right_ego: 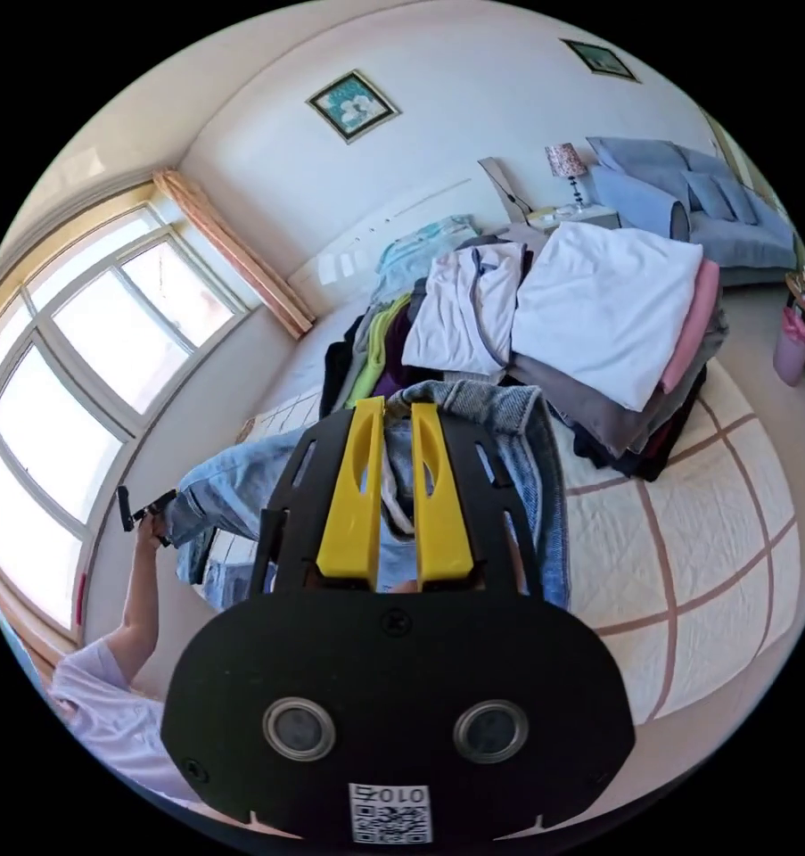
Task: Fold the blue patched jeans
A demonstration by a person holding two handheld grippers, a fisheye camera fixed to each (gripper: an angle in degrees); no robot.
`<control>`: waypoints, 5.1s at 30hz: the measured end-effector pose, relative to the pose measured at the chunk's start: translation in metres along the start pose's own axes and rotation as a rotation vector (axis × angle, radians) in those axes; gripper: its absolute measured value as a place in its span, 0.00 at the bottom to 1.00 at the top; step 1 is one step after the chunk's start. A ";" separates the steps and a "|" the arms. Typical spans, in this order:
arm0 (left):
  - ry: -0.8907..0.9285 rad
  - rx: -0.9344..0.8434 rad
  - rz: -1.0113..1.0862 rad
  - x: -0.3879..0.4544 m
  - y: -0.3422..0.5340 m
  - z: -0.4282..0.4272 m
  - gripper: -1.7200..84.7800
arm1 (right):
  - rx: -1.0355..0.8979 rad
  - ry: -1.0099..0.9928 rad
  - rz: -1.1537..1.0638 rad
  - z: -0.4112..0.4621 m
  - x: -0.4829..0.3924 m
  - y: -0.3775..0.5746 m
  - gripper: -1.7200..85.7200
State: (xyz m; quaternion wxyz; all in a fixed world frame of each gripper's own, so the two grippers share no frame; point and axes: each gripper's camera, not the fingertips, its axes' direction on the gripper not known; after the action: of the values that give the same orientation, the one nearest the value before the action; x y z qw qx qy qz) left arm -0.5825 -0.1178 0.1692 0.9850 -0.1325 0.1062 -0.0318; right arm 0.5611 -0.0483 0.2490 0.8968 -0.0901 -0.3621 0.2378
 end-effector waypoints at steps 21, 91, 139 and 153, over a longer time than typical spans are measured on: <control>0.208 0.010 -0.739 -0.075 0.393 0.022 0.17 | 0.067 0.199 0.252 -0.046 0.144 0.272 0.19; 0.183 0.132 -0.281 -0.273 -0.128 0.133 0.02 | -0.225 0.239 -0.281 0.232 -0.006 0.117 0.16; 0.190 -0.097 0.348 -0.304 -0.255 0.245 0.08 | -0.396 0.102 -0.333 0.330 0.017 0.111 0.14; 0.335 -0.226 0.443 -0.348 -0.255 0.219 0.02 | -0.368 0.140 -0.428 0.382 0.002 0.125 0.14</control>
State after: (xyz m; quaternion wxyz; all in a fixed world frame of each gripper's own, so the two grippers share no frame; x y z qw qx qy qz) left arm -0.8832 -0.2756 0.5137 0.9157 -0.2076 0.2965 0.1743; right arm 0.2530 0.0573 0.4838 0.9180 -0.1889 -0.3471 -0.0333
